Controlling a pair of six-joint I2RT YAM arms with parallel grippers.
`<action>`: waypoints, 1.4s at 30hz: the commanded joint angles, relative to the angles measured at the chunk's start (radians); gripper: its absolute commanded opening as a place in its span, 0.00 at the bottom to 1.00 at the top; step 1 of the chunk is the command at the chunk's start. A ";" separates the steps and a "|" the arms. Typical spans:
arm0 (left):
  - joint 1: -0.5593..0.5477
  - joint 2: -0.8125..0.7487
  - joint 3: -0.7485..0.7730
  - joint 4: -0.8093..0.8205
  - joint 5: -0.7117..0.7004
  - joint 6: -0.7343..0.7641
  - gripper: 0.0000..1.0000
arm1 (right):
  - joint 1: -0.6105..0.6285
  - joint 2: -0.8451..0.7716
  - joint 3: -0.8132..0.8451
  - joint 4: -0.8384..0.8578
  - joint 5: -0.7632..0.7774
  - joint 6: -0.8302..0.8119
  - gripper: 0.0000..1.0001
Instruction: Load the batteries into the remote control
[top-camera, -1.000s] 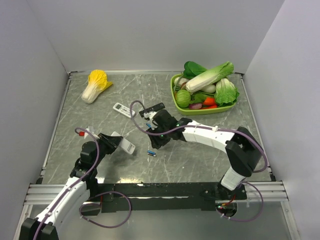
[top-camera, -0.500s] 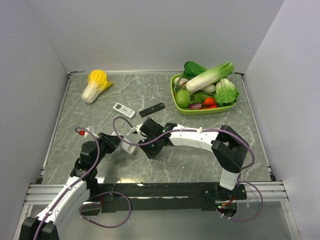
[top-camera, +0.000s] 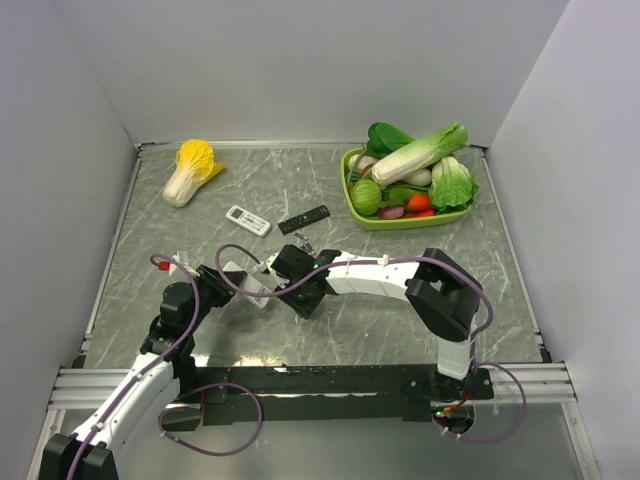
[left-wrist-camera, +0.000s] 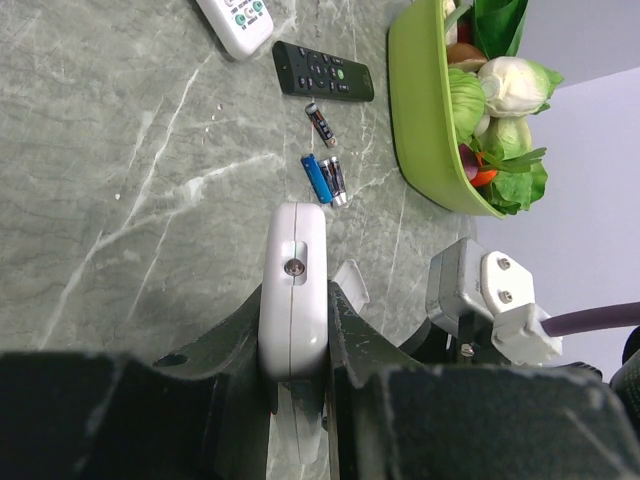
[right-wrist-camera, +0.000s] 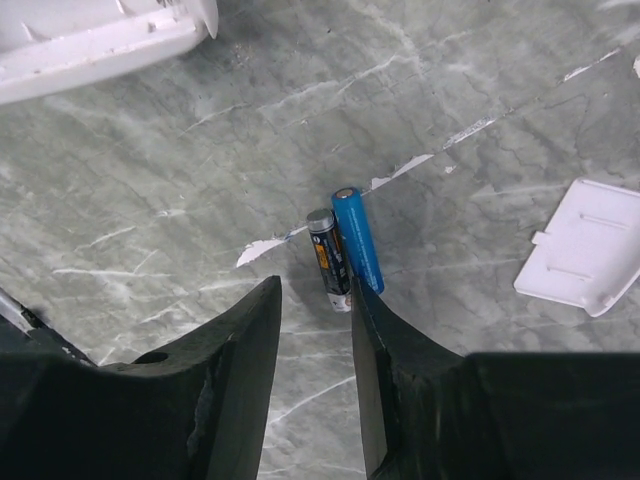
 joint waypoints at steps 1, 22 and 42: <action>0.005 -0.003 -0.053 0.049 0.020 0.012 0.01 | 0.013 0.030 0.045 -0.013 0.040 -0.022 0.40; 0.005 -0.002 -0.069 0.106 0.046 0.001 0.01 | 0.023 -0.055 -0.075 0.074 0.069 0.013 0.02; 0.005 0.139 -0.051 0.344 0.230 0.024 0.01 | 0.000 -0.401 -0.106 0.106 0.037 -0.125 0.00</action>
